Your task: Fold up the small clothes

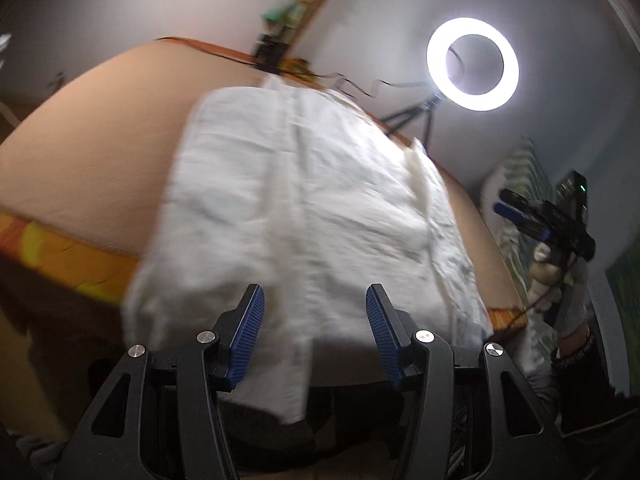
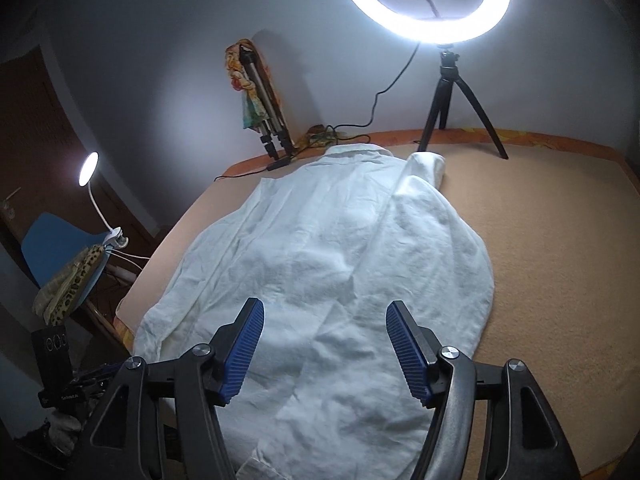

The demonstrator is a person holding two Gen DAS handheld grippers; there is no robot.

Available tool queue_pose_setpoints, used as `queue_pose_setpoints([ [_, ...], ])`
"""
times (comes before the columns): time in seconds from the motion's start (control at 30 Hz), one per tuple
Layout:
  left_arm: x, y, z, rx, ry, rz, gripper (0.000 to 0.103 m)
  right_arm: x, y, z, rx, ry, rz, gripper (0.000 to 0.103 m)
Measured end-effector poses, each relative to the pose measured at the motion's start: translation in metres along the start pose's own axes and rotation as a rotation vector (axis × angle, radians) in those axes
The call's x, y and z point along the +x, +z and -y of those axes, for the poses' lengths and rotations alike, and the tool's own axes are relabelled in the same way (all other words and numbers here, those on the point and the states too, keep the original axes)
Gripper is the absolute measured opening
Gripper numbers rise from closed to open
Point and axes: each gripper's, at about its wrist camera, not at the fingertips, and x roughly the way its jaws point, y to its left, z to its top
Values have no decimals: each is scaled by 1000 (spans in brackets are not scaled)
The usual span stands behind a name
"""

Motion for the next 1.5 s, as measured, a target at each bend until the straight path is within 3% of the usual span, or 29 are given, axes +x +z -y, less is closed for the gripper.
queue_pose_setpoints([
  [0.03,-5,-1,-12,-38,16,11,62,2,2,-6,-8,12,-4,67],
  [0.17,-14,-5,-53,-179,47,37,62,16,15,-32,-25,53,-38,67],
  [0.27,-9,-7,-73,-227,54,16,62,33,28,-54,-46,77,-77,67],
  [0.43,-7,-13,-95,-252,58,-2,62,69,48,-100,-117,116,-138,67],
  [0.57,-4,-14,-99,-266,18,-16,62,108,60,-135,-140,160,-207,67],
  [0.8,-1,-14,-99,-280,-56,-22,62,186,82,-186,-127,161,-321,67],
  [1.0,0,-13,-101,-297,-103,-15,59,251,99,-218,-117,103,-391,67],
  [1.17,-1,-14,-102,-295,-94,-19,50,304,99,-238,-130,8,-437,67],
  [1.43,-9,-20,-107,-292,-92,-20,19,360,90,-262,-210,-174,-469,67],
  [1.5,-10,-19,-104,-273,-101,-18,15,366,88,-264,-224,-195,-478,67],
])
